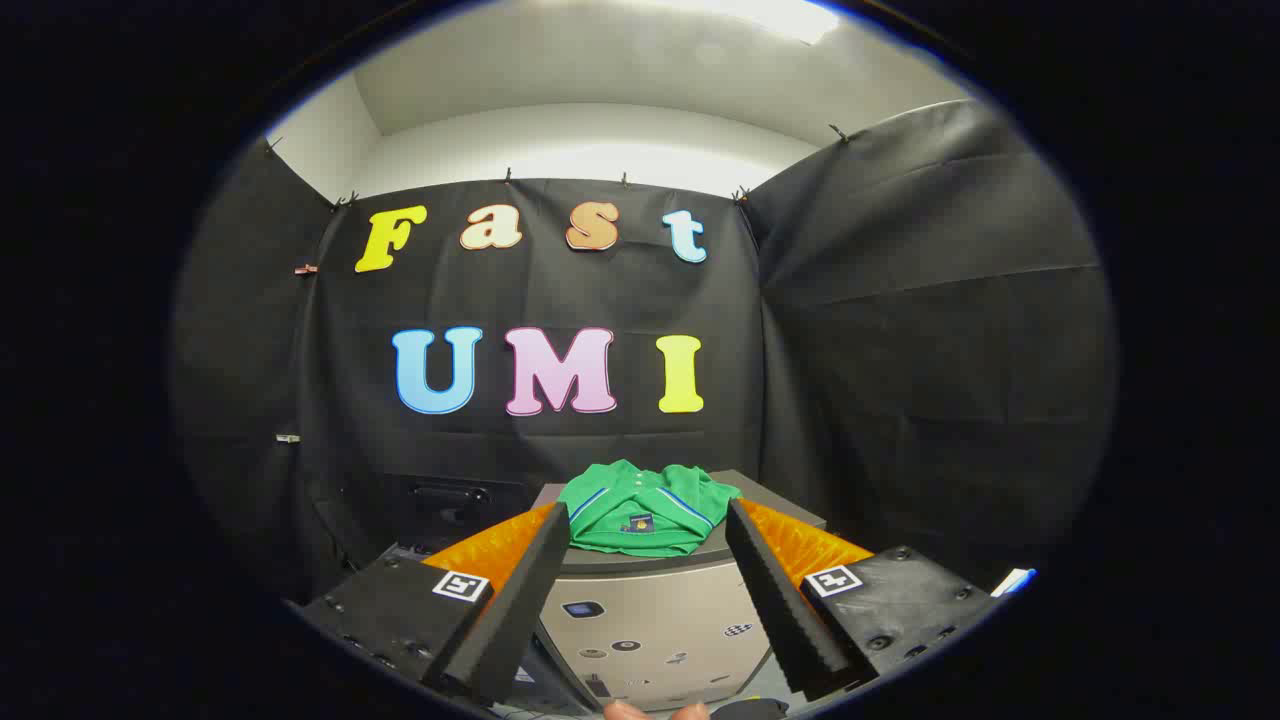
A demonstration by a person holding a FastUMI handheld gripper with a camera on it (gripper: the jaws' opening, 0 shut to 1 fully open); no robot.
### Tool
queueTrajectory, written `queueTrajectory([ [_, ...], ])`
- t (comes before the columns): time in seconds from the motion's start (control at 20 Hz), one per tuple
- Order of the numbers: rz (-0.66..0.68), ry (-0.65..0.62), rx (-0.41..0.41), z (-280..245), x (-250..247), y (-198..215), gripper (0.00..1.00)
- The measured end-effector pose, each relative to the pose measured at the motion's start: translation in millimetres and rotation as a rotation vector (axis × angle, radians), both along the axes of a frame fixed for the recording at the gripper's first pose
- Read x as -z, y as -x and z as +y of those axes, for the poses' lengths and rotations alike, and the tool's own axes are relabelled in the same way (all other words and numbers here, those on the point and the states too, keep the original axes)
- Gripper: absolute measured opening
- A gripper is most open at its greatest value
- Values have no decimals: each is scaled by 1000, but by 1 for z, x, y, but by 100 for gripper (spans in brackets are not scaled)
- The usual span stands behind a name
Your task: Put the clothes into the washing machine and then close the washing machine lid.
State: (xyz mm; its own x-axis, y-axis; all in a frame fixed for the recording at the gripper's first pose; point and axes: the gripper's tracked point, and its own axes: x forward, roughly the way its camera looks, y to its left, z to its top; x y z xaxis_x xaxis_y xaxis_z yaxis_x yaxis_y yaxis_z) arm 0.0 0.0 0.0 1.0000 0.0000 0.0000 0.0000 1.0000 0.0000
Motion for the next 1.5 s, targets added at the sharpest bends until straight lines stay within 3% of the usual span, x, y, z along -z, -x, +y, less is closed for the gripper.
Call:
queueTrajectory([
  [1.05,7,5,-7,1,5,-1,99],
  [1.3,-36,-14,-76,17,-5,-15,99],
  [1.5,-45,84,-123,23,-3,-45,99],
])
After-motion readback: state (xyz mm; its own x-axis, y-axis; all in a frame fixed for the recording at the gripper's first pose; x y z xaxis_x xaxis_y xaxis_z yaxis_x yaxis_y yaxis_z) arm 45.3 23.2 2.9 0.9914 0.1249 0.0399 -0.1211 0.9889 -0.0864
